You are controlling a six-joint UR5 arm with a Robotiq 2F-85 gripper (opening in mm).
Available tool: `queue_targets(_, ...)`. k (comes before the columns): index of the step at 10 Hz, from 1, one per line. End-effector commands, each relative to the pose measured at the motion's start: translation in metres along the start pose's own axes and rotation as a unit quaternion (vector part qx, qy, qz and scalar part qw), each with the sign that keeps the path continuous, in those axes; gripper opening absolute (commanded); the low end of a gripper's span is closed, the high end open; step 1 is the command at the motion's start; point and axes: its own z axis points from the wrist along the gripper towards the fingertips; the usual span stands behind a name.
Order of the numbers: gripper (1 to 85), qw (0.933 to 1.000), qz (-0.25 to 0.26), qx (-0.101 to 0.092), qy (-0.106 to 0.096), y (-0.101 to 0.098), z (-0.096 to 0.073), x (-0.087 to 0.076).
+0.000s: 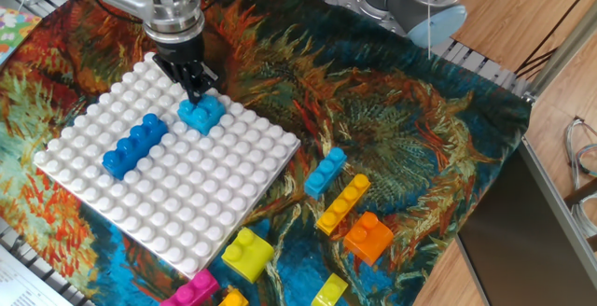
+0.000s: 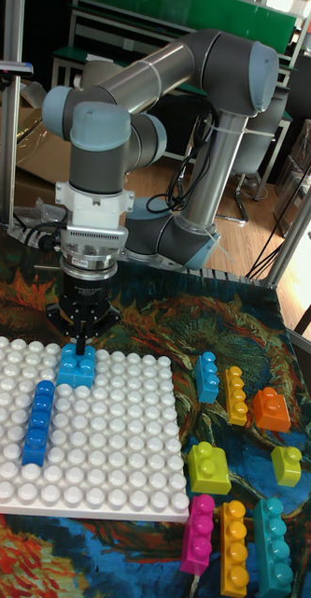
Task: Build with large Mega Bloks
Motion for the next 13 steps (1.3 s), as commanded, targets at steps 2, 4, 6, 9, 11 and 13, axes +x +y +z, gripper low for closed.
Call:
queue_targets(2, 1.3, 0.9999, -0.006, -0.009, -0.004, -0.004, -0.012, 0.002)
queue_targets(4, 1.3, 0.9995, -0.025, -0.006, -0.017, -0.014, -0.005, 0.006)
queue_targets(6, 1.3, 0.9995, -0.026, -0.003, -0.015, -0.017, -0.002, 0.009)
queue_targets(9, 1.3, 0.9996, -0.023, -0.002, -0.015, -0.015, 0.009, 0.008)
queue_targets(11, 1.3, 0.9997, -0.020, 0.000, -0.015, -0.011, 0.012, 0.007)
queue_targets(13, 1.3, 0.9997, -0.021, 0.000, -0.016, -0.010, 0.014, 0.006)
